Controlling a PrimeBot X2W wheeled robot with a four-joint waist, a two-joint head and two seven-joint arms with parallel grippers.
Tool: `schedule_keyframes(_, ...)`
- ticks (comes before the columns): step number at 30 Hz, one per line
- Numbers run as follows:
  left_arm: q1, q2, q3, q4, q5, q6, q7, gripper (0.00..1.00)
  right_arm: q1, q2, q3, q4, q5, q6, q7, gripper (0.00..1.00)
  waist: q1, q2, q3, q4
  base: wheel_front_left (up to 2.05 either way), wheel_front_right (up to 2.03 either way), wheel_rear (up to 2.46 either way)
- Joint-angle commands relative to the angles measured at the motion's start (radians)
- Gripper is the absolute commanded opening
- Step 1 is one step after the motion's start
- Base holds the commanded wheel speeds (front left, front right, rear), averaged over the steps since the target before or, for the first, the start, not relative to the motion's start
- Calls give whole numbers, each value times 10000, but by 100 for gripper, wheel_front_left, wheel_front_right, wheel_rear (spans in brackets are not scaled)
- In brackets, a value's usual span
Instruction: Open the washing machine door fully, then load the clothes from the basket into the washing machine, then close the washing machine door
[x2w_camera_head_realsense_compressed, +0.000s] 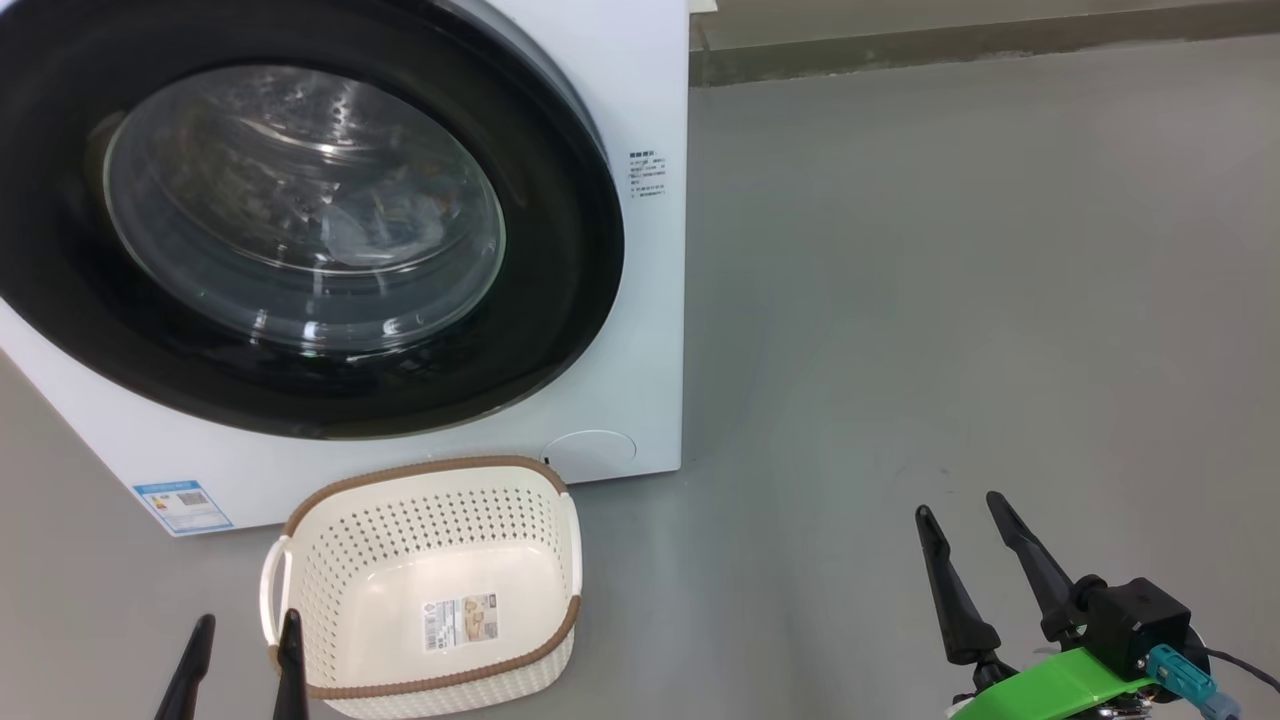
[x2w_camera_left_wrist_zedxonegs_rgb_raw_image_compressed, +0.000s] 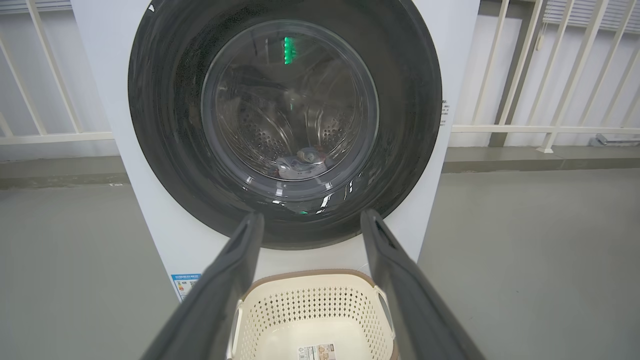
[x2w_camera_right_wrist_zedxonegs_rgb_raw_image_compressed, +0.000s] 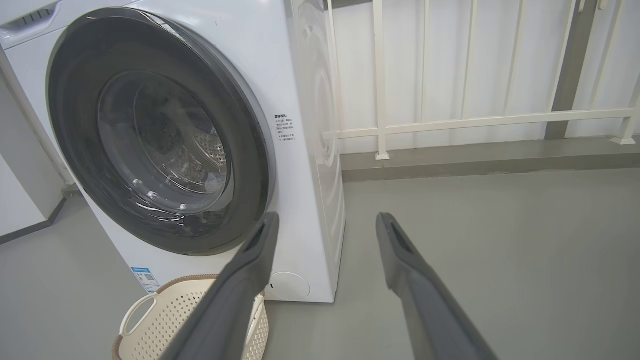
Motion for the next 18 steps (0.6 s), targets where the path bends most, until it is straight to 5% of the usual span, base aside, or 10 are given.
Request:
schedule_keyframes(1, -135, 51, 367, -289, 105, -17, -82, 100, -111, 15, 217, -258, -116, -27, -47, 100, 0, 0, -20, 15, 0, 0, 0)
schedule_keyframes(18, -93, 44, 342, -339, 30, 21, -82, 100, -138, 44, 214, -212, -104, -27, -47, 100, 0, 0, -53, 116, 0, 0, 0)
